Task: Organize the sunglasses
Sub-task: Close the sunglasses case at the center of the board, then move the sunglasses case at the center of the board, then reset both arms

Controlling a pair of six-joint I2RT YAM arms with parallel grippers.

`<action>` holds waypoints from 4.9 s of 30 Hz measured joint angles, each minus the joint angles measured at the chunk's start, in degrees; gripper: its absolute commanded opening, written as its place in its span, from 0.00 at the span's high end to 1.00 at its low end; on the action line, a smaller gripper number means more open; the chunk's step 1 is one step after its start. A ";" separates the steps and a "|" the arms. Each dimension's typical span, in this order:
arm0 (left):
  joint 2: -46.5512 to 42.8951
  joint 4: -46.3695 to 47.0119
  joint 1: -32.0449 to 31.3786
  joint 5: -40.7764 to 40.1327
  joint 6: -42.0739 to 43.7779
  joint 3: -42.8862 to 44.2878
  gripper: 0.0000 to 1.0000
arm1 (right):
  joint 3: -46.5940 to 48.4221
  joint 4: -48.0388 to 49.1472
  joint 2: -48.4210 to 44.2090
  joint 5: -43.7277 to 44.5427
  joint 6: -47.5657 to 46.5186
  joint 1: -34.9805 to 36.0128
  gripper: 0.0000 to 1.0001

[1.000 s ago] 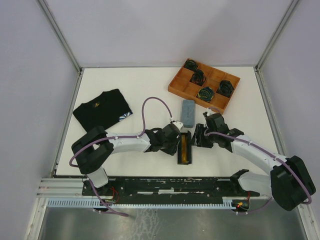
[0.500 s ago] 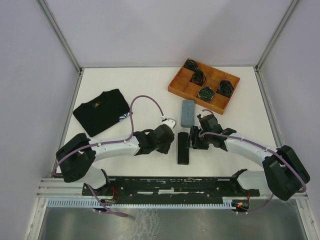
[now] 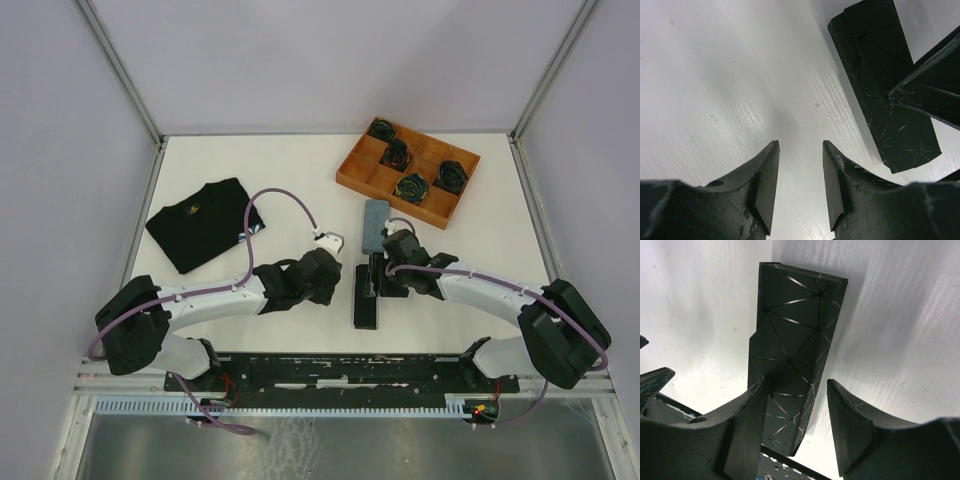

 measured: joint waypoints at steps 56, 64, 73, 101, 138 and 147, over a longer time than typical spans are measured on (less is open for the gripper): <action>-23.26 -14.19 0.02 -5.44 -0.02 -1.36 0.44 | 18.32 -18.80 14.84 25.59 6.05 20.96 0.38; -29.62 -19.06 0.02 -8.09 -0.42 -0.90 0.43 | 29.81 -18.58 23.50 24.35 2.82 20.96 0.38; -35.52 -23.30 0.02 -10.80 -1.99 -0.81 0.42 | 43.67 -19.63 36.02 25.66 -0.48 17.68 0.38; -38.84 -26.71 0.02 -14.49 -4.70 -0.50 0.27 | 63.60 -23.15 50.62 27.74 -4.59 5.03 0.10; -44.61 -21.51 21.68 -10.08 -3.17 1.88 0.01 | 15.28 -26.51 -49.18 27.12 -16.41 2.82 0.01; -53.35 -22.62 21.68 -11.74 -3.08 -1.51 0.00 | 10.91 -32.54 -56.52 33.42 -15.91 2.80 0.01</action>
